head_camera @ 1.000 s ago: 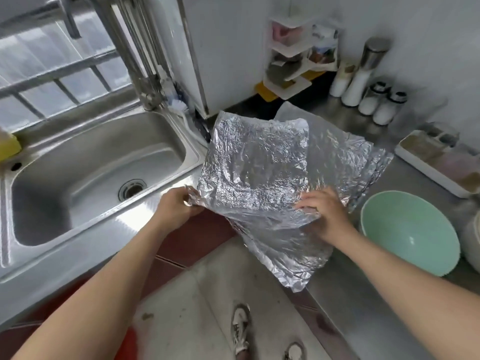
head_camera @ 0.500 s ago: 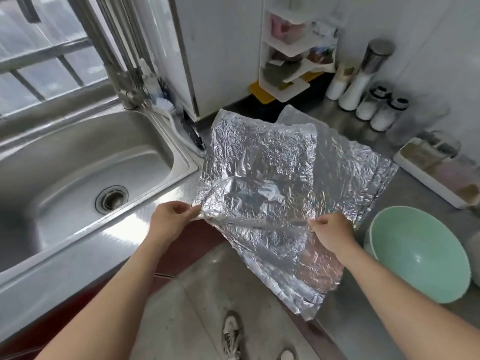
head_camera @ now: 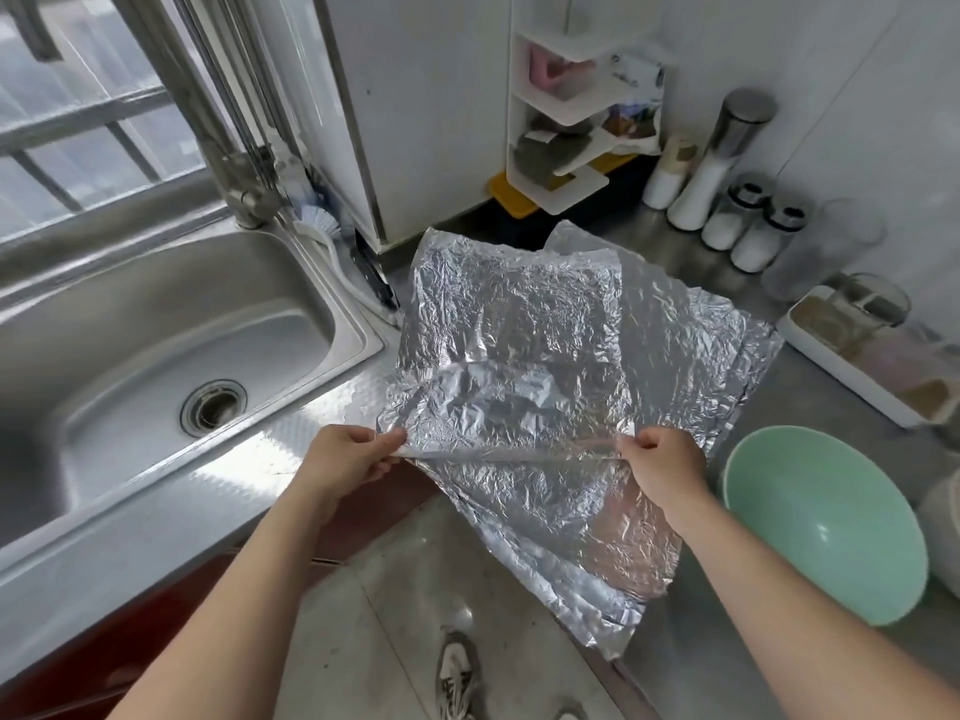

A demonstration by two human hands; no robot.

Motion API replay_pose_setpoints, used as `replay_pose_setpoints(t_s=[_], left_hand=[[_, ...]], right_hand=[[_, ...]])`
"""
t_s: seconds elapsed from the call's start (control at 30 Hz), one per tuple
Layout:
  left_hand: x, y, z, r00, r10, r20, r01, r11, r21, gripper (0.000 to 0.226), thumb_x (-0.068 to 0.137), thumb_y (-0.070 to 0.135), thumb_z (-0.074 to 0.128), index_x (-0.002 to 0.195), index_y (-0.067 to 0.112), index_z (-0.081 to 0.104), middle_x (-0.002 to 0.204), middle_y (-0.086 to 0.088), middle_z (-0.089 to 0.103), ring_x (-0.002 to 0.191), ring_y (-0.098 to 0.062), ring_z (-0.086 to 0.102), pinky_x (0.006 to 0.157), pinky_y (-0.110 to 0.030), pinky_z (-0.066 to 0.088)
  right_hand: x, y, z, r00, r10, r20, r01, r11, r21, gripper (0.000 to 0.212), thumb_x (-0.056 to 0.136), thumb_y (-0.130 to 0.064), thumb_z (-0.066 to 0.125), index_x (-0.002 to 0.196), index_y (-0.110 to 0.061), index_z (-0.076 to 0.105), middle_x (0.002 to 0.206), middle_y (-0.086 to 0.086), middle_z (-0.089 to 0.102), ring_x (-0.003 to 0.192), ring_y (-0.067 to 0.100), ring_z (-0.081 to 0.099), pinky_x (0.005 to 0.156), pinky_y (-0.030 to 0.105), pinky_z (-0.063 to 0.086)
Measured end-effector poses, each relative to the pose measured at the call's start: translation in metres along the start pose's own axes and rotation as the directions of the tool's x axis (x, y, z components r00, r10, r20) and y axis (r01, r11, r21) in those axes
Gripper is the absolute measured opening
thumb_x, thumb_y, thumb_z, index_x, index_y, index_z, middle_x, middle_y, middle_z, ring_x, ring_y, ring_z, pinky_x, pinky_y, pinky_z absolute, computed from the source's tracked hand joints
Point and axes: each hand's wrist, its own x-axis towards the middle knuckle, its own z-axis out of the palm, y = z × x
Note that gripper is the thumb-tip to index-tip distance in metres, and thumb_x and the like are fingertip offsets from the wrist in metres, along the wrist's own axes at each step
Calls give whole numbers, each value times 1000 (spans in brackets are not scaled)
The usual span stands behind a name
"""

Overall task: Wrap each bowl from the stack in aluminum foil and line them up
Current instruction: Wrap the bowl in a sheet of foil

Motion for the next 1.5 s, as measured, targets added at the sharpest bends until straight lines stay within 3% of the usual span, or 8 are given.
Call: replay_pose_setpoints(t_s=[0.27,0.43,0.77,0.9,1.03,1.13,1.23,1.5], left_hand=[[4,-3,6,971,179,-155,-101,905,413,52,79,52,74,50,11,59,43,-1,54,45,-17,47,53,-28,35],[13,-4,9,984,130,-120,-82,938,337,42,85,46,71,62,12,63,57,1,69,52,-19,68,60,-29,47],[-4,1,25,951,139,-277,-90,979,181,41,75,32,83,65,-1,61,48,-3,55,47,-16,44,55,-27,36],[-16,11,34,916,272,-295,-196,944,264,38,75,31,83,69,7,54,60,-2,54,53,-18,44,55,-31,33],[-31,20,57,890,326,-319,-211,915,345,30,77,30,79,74,16,52,66,-1,57,58,-19,51,56,-33,38],[-37,20,73,882,338,-327,-218,910,352,32,79,32,76,81,20,47,67,1,57,56,-20,52,56,-35,40],[-40,18,84,882,361,-303,-220,884,412,30,83,33,72,96,22,47,65,1,59,60,-20,58,60,-38,45],[-29,10,71,816,510,-273,-199,690,696,26,98,20,52,123,25,55,98,-4,63,81,-22,55,65,-31,36]], right_hand=[[3,-2,4,999,3,-48,-14,975,-223,34,96,-24,56,66,-9,61,54,2,55,42,14,44,44,19,32],[6,2,4,997,24,-76,-40,974,-222,31,92,-32,62,69,-11,64,56,2,61,43,15,48,45,19,32],[7,3,4,992,-16,-126,-18,965,-263,32,95,-32,59,69,-13,60,60,0,60,48,12,52,43,18,29],[6,-5,-1,963,-38,-267,7,993,-115,3,92,-13,62,90,-14,61,99,6,62,69,17,55,55,22,38],[-3,-19,3,895,-270,-355,209,957,-202,36,92,-15,56,129,-15,55,131,10,47,112,23,48,89,31,44],[-15,-38,21,878,-462,-124,380,831,-405,55,99,-34,41,150,-21,27,158,7,20,144,28,21,116,47,26],[-19,-39,46,884,-433,177,463,751,-471,66,100,-52,18,151,-24,-15,157,1,-24,146,23,-21,120,46,-5],[-10,-16,61,897,-307,318,440,692,-572,72,92,-67,-3,142,-28,-37,148,2,-44,138,26,-37,119,50,-9]])
